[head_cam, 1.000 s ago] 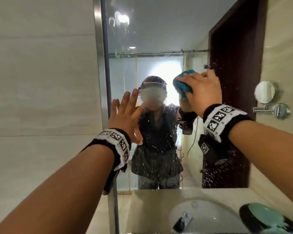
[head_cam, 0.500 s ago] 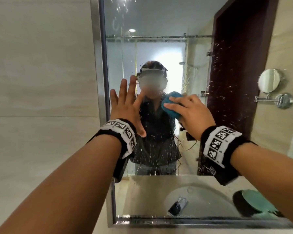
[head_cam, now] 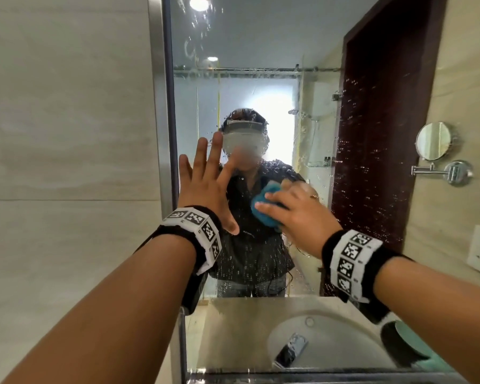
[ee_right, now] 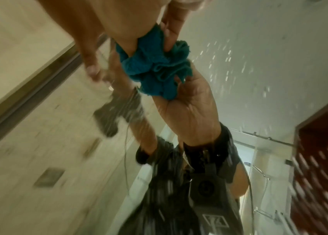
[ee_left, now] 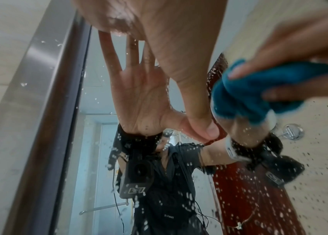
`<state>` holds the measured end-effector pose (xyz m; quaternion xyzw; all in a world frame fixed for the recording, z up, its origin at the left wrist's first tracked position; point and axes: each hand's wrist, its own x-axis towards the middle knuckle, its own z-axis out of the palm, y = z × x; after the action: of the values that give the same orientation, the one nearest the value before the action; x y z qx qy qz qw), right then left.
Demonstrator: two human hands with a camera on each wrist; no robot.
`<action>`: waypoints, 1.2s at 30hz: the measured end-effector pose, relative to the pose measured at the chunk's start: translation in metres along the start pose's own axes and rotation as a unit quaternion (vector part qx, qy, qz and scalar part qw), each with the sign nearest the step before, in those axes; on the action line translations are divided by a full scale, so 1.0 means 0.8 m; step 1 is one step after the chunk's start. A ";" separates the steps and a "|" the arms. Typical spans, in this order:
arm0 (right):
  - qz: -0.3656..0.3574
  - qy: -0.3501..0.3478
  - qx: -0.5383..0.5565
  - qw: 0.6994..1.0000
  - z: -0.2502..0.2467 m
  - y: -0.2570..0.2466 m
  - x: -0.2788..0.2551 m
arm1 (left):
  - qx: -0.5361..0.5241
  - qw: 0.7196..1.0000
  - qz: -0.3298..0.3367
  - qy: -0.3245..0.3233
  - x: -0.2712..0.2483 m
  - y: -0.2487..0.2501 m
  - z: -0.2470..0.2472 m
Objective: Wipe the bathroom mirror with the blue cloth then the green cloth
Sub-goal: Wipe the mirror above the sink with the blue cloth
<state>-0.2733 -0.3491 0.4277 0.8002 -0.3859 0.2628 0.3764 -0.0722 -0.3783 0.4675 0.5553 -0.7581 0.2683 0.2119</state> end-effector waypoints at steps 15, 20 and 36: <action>-0.009 -0.032 -0.009 0.999 0.007 -0.033 0.014 | -0.001 1.000 0.005 0.003 -0.002 -0.003 0.000; -0.044 -0.005 -0.060 0.997 -0.004 -0.007 0.033 | 0.001 1.000 0.004 0.003 -0.002 -0.001 -0.001; -0.040 0.011 -0.040 0.998 0.007 0.017 -0.007 | -0.001 1.000 -0.002 -0.006 -0.003 0.001 -0.005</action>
<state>-0.2868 -0.3568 0.4261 0.7965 -0.3592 0.2407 0.4226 -0.0722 -0.3742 0.4688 0.5581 -0.7587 0.2641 0.2079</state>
